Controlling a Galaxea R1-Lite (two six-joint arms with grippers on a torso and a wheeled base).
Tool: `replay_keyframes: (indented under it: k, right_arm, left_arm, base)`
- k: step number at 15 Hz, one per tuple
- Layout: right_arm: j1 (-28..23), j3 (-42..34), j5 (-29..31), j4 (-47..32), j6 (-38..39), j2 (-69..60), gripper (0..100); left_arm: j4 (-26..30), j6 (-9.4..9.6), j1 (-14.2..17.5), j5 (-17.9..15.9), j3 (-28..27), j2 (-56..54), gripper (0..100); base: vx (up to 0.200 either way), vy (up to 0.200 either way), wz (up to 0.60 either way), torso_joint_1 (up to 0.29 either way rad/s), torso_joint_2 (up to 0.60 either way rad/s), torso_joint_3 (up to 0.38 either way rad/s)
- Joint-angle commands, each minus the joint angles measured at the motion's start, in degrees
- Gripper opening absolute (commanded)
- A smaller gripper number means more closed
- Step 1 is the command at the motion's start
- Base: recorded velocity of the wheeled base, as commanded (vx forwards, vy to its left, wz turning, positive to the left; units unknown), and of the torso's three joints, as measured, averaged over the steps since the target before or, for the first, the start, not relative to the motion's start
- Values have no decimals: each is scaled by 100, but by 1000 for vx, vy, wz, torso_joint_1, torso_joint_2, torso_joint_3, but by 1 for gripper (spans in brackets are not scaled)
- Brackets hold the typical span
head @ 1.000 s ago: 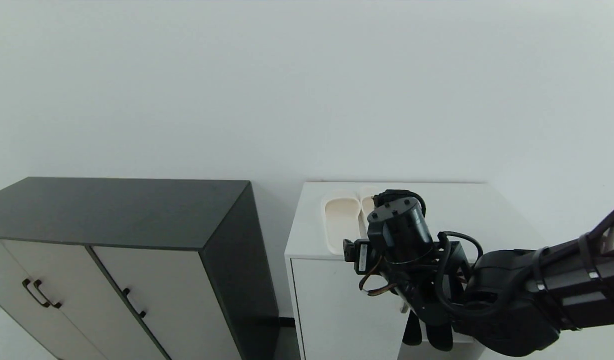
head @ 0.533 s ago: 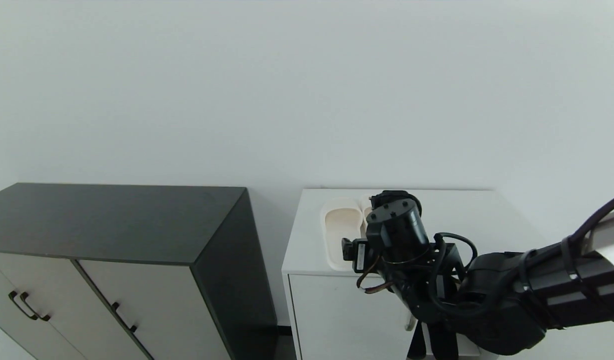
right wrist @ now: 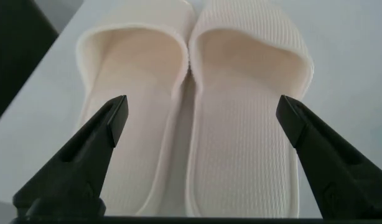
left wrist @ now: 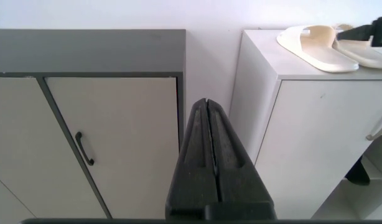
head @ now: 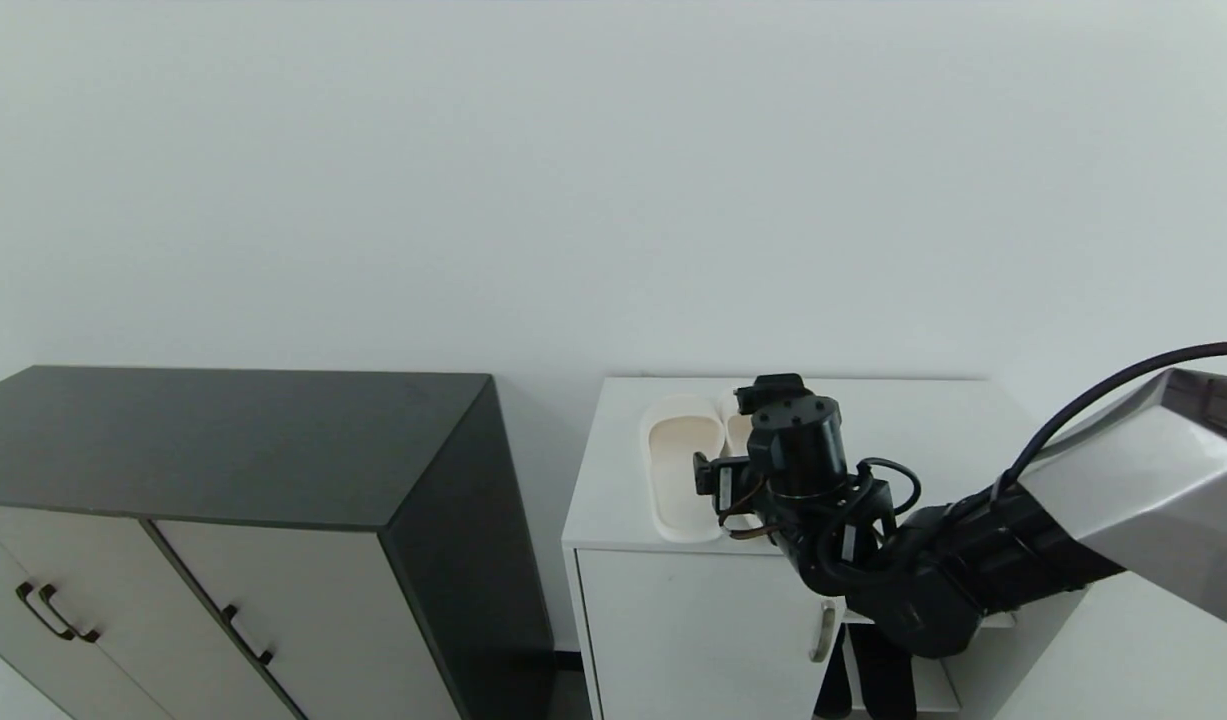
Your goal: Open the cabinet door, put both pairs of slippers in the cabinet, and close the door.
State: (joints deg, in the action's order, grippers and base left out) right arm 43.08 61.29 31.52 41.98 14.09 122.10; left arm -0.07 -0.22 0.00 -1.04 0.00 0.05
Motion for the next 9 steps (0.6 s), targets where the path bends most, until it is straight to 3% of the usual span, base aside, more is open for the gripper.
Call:
replay_keyframes:
  k: [1,9]
  right_arm:
    - [-72,410,-15,3,-100,446,100]
    - [-344,1702,-41,-235,-337,1246,100]
  left_arm:
    - [-1,-4,0,7,-9,4,0]
    - [-1,-13,0,7,0,4,0]
  base:
    - [0,0,0,0,0,0]
    - [0,0,0,0,0,0]
